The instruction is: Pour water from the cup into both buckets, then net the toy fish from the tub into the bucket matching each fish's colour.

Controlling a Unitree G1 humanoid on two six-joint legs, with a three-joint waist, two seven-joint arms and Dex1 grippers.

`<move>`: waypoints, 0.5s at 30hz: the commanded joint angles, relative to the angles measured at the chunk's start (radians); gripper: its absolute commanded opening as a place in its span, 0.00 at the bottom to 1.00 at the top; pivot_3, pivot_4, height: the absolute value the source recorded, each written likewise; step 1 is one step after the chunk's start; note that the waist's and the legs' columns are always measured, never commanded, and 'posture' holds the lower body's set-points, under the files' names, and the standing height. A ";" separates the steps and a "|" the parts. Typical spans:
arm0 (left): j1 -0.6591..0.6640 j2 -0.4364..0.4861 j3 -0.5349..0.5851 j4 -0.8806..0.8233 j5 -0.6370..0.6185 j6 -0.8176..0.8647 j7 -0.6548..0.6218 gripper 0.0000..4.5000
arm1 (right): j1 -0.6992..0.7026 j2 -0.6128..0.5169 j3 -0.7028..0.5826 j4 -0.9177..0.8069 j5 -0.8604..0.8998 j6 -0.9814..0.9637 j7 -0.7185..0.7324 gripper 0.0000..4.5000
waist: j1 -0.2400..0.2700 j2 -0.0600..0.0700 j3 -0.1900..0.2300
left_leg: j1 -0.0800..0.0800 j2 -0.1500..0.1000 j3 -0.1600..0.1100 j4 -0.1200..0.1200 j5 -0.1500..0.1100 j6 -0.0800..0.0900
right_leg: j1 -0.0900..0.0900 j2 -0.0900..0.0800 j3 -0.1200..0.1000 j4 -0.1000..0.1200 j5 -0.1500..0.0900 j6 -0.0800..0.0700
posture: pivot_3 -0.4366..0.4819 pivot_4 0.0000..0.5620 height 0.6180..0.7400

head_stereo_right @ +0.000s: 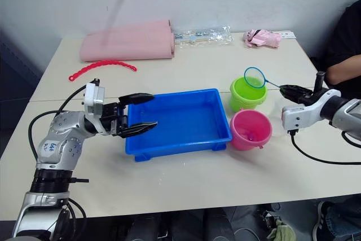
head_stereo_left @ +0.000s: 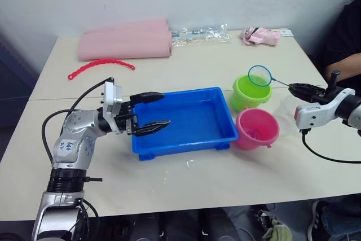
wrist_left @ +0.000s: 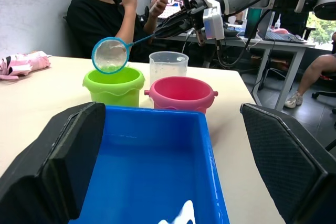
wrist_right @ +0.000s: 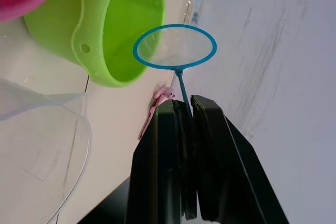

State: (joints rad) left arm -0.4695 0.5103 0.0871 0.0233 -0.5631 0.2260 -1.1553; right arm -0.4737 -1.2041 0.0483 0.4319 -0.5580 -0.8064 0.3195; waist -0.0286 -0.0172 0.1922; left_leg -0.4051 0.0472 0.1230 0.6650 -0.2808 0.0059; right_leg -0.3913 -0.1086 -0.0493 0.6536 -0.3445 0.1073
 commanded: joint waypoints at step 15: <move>0.161 0.242 0.262 -0.135 -0.207 0.147 -0.101 1.00 | 0.214 0.114 -0.174 -0.551 1.344 0.823 0.745 0.00 | 0.001 0.000 0.000 | 0.001 0.002 -0.003 0.000 -0.001 0.001 | 0.002 -0.003 -0.001 0.000 0.000 0.000 | 0.48 0.27 1.00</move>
State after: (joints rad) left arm -0.3319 0.7193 0.3002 -0.0569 -0.7302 0.3638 -1.2256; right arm -0.2541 -1.0941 -0.1231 -0.0414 0.7151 -0.0648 1.0156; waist -0.0278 -0.0170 0.1924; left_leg -0.4045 0.0488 0.1198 0.6651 -0.2815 0.0075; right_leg -0.3894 -0.1124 -0.0507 0.6537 -0.3445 0.1072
